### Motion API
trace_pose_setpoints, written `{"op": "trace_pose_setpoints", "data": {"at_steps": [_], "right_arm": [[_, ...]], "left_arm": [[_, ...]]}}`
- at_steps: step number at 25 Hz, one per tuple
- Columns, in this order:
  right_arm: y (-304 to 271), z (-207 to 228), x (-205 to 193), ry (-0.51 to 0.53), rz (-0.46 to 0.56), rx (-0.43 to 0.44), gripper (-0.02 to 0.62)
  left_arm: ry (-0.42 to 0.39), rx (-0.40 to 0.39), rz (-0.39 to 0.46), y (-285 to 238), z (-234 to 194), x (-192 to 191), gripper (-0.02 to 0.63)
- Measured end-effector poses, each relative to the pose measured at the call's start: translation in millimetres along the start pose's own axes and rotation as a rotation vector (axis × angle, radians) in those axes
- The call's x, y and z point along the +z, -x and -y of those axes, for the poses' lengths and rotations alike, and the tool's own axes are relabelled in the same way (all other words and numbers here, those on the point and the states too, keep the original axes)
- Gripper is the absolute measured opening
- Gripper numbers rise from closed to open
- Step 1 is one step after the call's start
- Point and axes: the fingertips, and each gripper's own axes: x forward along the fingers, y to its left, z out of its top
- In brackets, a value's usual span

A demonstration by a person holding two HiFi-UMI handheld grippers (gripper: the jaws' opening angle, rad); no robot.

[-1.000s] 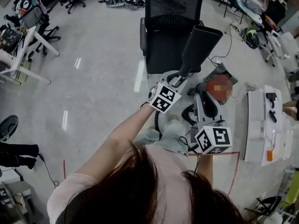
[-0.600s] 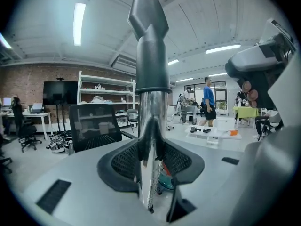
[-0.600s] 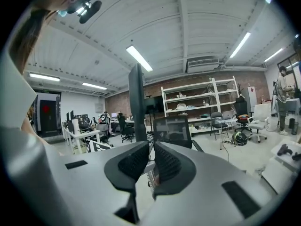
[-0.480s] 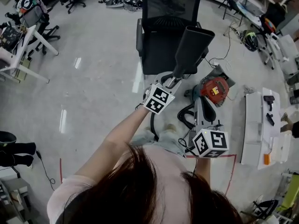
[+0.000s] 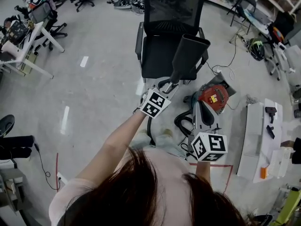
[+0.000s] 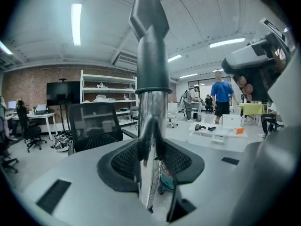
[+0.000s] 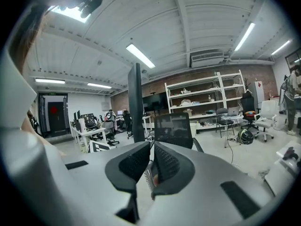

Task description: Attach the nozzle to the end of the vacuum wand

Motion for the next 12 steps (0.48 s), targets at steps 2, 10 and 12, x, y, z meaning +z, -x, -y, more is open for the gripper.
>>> {"op": "trace_pose_setpoints", "data": {"at_steps": [2,10,12], "right_arm": [[0,8,-1,-0.003,-0.008,0.013,0.046],[4,35,-6,-0.013,-0.030,0.033,0.037],[4,40,-8,-0.013,-0.036,0.038,0.035]], "left_arm": [[0.001,0.008,-0.001,-6,3,1,0.155],[-0.011,0.046,-0.014,-14,12,10,0.156],[-0.012,0.053,-0.015,-16,13,10,0.156]]}}
